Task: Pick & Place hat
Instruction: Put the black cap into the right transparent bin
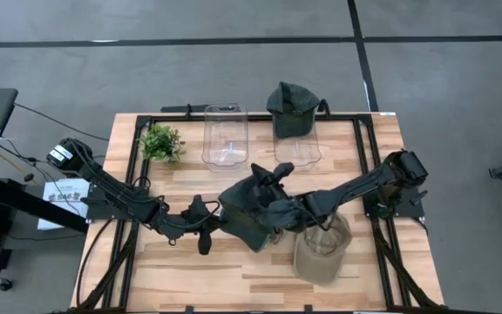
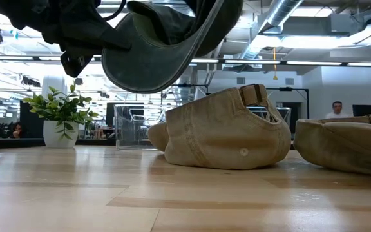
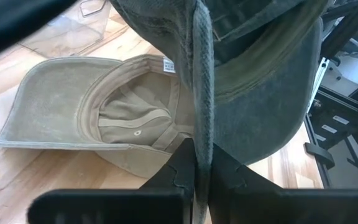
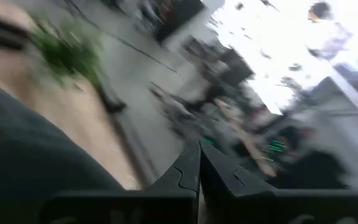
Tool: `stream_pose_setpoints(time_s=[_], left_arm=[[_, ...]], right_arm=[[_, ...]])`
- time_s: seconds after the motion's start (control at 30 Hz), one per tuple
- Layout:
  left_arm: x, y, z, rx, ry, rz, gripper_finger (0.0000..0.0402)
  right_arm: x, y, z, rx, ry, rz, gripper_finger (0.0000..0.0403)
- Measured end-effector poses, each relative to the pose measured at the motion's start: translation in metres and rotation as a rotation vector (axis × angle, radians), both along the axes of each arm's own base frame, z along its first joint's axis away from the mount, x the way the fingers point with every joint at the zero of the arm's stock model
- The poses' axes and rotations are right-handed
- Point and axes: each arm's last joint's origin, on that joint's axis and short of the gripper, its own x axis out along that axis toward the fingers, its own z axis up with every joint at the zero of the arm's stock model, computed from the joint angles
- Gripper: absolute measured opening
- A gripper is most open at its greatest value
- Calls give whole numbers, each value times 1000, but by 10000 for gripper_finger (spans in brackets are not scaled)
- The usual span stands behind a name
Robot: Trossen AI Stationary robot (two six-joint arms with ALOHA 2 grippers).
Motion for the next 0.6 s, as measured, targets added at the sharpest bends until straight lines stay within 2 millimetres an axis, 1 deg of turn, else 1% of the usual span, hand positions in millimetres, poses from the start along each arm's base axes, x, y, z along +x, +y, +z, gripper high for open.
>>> stream_pose_setpoints(time_s=[0.2,0.33,0.4,0.5,0.6], left_arm=[[0,0,0,0,0,-1,15],[0,0,0,15,2,-7,15],[0,0,0,20,3,-13,15],[0,-2,-1,5,17,-65,15],[-1,-3,-2,3,35,-116,15]], right_arm=[[-18,8,34,184,-166,247,0],[-39,3,64,265,-246,335,0],[-51,0,73,340,-239,414,0],[-66,-13,80,517,-208,521,0],[-77,-33,82,700,-182,535,0]])
